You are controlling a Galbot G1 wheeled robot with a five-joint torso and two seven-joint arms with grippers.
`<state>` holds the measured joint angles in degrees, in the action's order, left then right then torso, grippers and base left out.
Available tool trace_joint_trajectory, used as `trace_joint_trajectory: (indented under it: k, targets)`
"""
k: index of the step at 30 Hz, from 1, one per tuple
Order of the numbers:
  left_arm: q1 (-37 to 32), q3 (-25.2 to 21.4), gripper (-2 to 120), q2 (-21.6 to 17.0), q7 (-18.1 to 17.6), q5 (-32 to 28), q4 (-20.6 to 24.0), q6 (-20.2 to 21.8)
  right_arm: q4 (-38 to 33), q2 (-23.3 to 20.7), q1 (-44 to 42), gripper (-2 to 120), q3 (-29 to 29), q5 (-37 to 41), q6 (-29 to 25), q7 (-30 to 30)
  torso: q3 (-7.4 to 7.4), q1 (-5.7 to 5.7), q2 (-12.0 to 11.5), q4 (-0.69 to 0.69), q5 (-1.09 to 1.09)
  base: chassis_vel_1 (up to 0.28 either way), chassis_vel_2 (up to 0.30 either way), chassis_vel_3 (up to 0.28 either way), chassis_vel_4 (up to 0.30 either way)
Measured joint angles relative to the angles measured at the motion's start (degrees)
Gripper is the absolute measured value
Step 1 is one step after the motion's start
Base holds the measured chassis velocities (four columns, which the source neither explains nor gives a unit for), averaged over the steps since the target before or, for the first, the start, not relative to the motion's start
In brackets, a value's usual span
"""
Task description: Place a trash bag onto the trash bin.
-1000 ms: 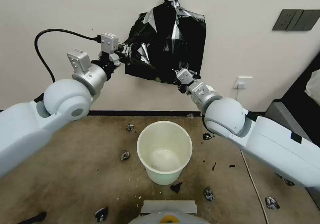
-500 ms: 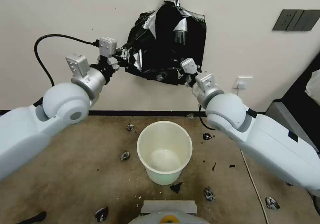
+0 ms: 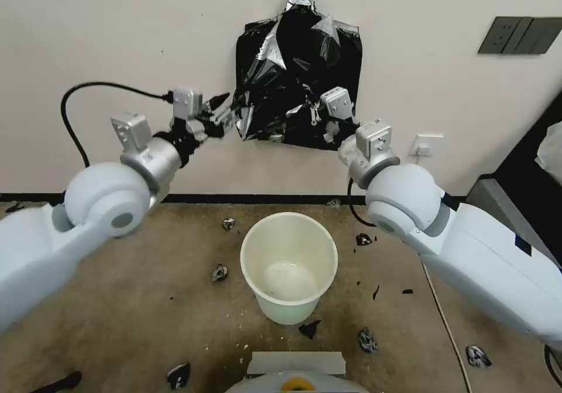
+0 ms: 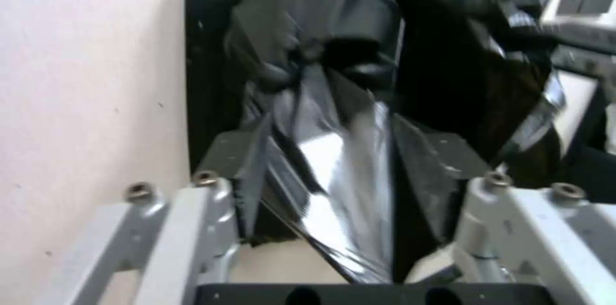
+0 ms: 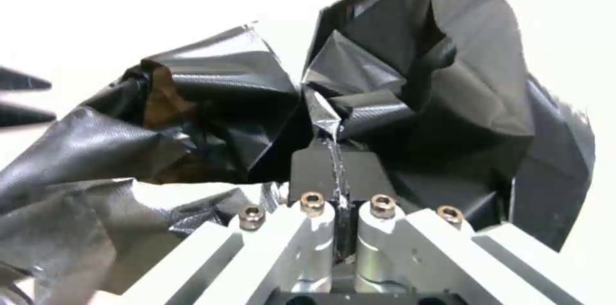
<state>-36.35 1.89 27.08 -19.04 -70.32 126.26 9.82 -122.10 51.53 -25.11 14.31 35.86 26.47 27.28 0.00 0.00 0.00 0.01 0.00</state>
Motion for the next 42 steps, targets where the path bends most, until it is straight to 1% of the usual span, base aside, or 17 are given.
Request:
trace_joint_trajectory:
  k: [1, 2, 3, 4, 8, 9, 12, 14, 18, 21, 23, 24, 26, 30, 34, 37, 42]
  targets:
    - [-0.18, 0.05, 62, 0.36, 0.00, -0.06, -0.13, -0.01, 0.01, -0.03, 0.38, 0, 0.27, -0.01, -0.11, -0.20, 0.00, 0.00, 0.00, 0.00, 0.00, 0.000, 0.000, 0.000, 0.000]
    - [-0.18, 0.05, 62, 0.36, 0.00, -0.06, -0.13, -0.01, 0.01, -0.03, 0.38, 0, 0.27, -0.01, -0.11, -0.20, 0.00, 0.00, 0.00, 0.00, 0.00, 0.000, 0.000, 0.000, 0.000]
    - [0.69, 1.74, 74, 0.94, -0.08, -0.07, -1.03, 0.09, -0.09, -0.32, 0.63, 0, 0.50, -0.12, -0.23, -0.45, 0.00, 0.00, 0.00, 0.00, -0.01, 0.000, 0.000, 0.000, 0.000]
    - [1.67, 2.78, 79, 1.10, -0.30, -0.01, -1.53, 0.29, -0.19, -0.48, 0.64, 0, 0.51, -0.20, -0.27, -0.53, 0.00, 0.00, 0.00, 0.00, 0.00, 0.000, 0.000, 0.000, 0.000]
    - [3.71, 4.82, 87, 1.43, -1.12, 0.12, -2.41, 0.98, -0.37, -0.72, 0.64, 0, 0.52, -0.27, -0.31, -0.62, 0.00, 0.00, 0.00, 0.00, 0.01, 0.000, 0.000, 0.000, 0.000]
    - [5.67, 6.71, 97, 1.89, -1.89, 0.22, -3.12, 1.54, -0.52, -0.84, 0.64, 0, 0.51, -0.29, -0.32, -0.64, 0.00, 0.00, 0.00, -0.01, 0.01, 0.000, 0.000, 0.000, 0.000]
    - [8.86, 9.31, 97, 2.87, -2.98, 0.41, -4.37, 1.89, -0.77, -0.97, 0.65, 0, 0.50, -0.30, -0.33, -0.65, 0.00, 0.00, 0.00, -0.02, 0.00, 0.000, 0.000, 0.000, 0.000]
    - [12.42, 12.19, 89, 3.85, -3.54, 0.49, -5.55, 2.30, -0.98, -1.16, 0.50, 0, 0.31, -0.32, -0.33, -0.65, 0.00, 0.00, 0.00, -0.02, 0.01, 0.000, 0.000, 0.000, 0.000]
    - [13.64, 13.47, 75, 4.10, -3.76, 0.70, -6.02, 2.46, -1.19, -1.36, 0.14, 0, 0.05, -0.34, -0.36, -0.65, 0.00, 0.00, 0.00, -0.02, 0.01, 0.000, 0.000, 0.000, 0.000]
    - [13.55, 13.54, 67, 4.06, -3.83, 1.25, -6.17, 2.43, -1.20, -1.47, -0.14, 0, -0.14, -0.35, -0.42, -0.66, 0.00, 0.00, 0.00, -0.01, 0.00, 0.000, 0.000, 0.000, 0.000]
    - [13.43, 13.54, 55, 3.84, -3.84, 1.45, -6.37, 2.40, -1.17, -1.15, -0.30, 0, -0.19, -0.34, -0.48, -0.68, 0.00, 0.00, 0.00, -0.01, 0.00, 0.000, 0.000, 0.000, 0.000]
    - [13.43, 13.54, 55, 3.84, -3.84, 1.45, -6.37, 2.40, -1.17, -1.15, -0.30, 0, -0.19, -0.34, -0.48, -0.68, 0.00, 0.00, 0.00, -0.01, 0.00, 0.000, 0.000, 0.000, 0.000]
    - [13.47, 13.52, 43, 3.89, -4.00, 1.83, -6.86, 2.33, -1.12, -0.88, -0.41, 0, -0.19, -0.28, -0.66, -0.68, 0.00, 0.00, 0.00, 0.00, -0.01, 0.000, 0.000, 0.000, 0.000]
    - [13.38, 13.09, 28, 3.95, -4.34, 2.47, -7.06, 1.20, -1.24, -0.92, -1.69, 0, -0.69, -0.14, -1.54, -0.69, 0.00, 0.00, 0.00, -0.01, 0.00, 0.000, 0.000, 0.000, 0.000]
    - [13.05, 12.82, 20, 3.75, -4.47, 2.53, -6.83, 0.53, -1.37, -0.91, -2.47, 0, -1.04, -0.13, -1.82, -0.67, 0.00, 0.00, 0.00, -0.01, 0.00, 0.000, 0.000, 0.000, 0.000]
    - [12.55, 12.09, 3, 3.48, -4.92, 2.53, -6.02, -0.31, -1.74, -0.88, -3.48, 0, -1.62, 0.18, -2.02, -0.36, 0.00, 0.00, 0.00, -0.01, 0.00, 0.000, 0.000, 0.000, 0.000]
    - [10.89, 10.62, 0, 3.10, -5.17, 2.27, -4.75, -1.51, -2.16, -0.76, -4.86, 0, -2.33, 1.93, -3.11, 0.25, 0.00, 0.00, 0.00, -0.01, 0.00, 0.000, 0.000, 0.000, 0.000]
